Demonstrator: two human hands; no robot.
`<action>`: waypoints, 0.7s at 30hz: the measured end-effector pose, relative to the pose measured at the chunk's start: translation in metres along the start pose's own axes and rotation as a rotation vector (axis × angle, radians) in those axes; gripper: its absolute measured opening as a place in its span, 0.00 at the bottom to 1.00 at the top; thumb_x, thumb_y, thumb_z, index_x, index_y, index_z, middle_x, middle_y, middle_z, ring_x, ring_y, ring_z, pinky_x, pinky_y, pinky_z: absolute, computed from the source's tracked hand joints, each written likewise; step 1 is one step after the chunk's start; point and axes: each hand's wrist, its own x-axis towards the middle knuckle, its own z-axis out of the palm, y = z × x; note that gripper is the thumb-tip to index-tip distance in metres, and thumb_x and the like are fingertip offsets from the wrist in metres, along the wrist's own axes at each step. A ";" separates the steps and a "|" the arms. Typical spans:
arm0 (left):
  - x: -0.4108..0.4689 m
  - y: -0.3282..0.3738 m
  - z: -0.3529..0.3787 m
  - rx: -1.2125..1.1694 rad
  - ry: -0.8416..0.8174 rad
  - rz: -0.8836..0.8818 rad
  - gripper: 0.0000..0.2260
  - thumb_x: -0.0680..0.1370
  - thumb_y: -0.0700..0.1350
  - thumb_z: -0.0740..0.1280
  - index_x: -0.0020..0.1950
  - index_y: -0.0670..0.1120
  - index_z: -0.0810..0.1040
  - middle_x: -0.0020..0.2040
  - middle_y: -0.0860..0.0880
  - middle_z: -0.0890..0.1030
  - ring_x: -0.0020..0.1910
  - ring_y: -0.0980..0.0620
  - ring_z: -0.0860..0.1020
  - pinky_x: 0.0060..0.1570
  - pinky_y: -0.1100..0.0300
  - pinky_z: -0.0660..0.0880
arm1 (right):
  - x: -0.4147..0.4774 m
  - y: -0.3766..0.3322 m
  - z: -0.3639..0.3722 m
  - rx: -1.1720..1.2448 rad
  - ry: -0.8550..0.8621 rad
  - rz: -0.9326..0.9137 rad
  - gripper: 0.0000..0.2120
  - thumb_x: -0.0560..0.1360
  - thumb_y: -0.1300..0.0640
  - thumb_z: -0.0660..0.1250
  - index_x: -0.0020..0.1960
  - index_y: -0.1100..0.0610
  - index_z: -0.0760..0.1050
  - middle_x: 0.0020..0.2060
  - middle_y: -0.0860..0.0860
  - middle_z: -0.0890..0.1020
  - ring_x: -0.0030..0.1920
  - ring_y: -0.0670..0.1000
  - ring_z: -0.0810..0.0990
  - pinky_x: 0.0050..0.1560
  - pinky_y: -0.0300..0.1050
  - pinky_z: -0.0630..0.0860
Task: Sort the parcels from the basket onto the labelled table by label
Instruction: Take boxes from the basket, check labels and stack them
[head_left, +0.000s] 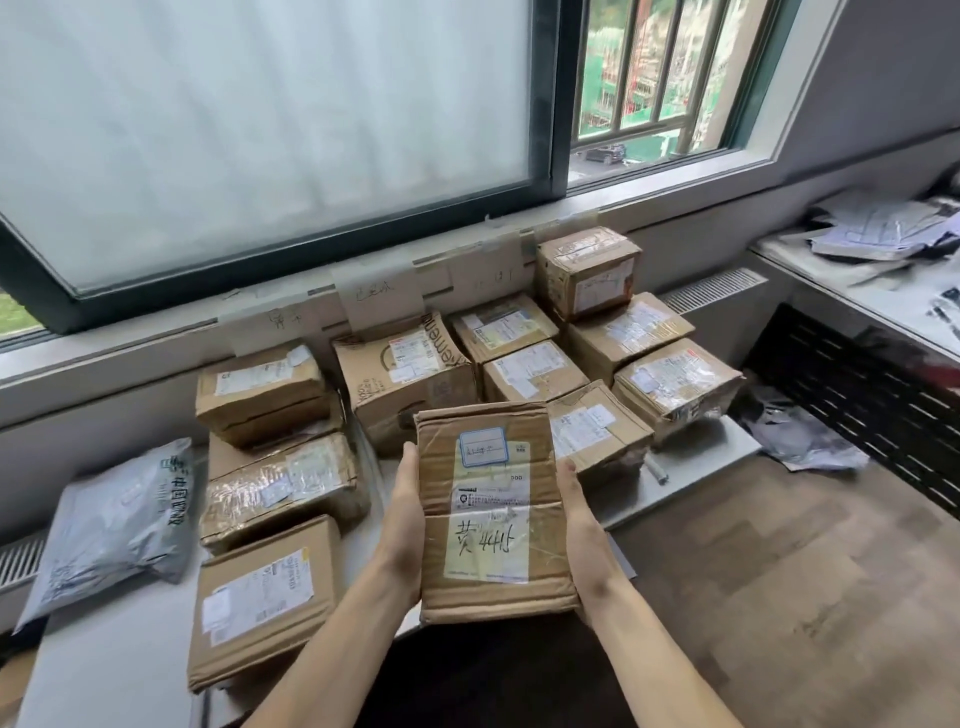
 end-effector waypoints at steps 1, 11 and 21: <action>0.006 0.001 0.004 -0.014 -0.060 -0.003 0.35 0.83 0.69 0.48 0.61 0.47 0.86 0.61 0.39 0.84 0.61 0.37 0.83 0.68 0.39 0.73 | 0.005 -0.002 -0.005 -0.013 -0.002 0.007 0.39 0.72 0.19 0.55 0.77 0.36 0.67 0.73 0.41 0.75 0.76 0.48 0.70 0.79 0.60 0.62; 0.096 0.043 0.060 0.038 -0.243 0.018 0.27 0.85 0.63 0.50 0.65 0.47 0.79 0.58 0.42 0.86 0.55 0.44 0.86 0.51 0.53 0.82 | 0.078 -0.050 -0.056 -0.180 0.000 -0.004 0.27 0.78 0.51 0.71 0.74 0.47 0.66 0.62 0.48 0.85 0.62 0.51 0.84 0.67 0.58 0.78; 0.205 0.084 0.070 0.236 0.012 0.251 0.21 0.83 0.57 0.65 0.74 0.51 0.74 0.71 0.53 0.77 0.68 0.57 0.74 0.69 0.58 0.68 | 0.188 -0.117 -0.087 -0.031 0.232 0.223 0.27 0.73 0.59 0.75 0.69 0.49 0.70 0.51 0.54 0.85 0.53 0.56 0.83 0.59 0.62 0.80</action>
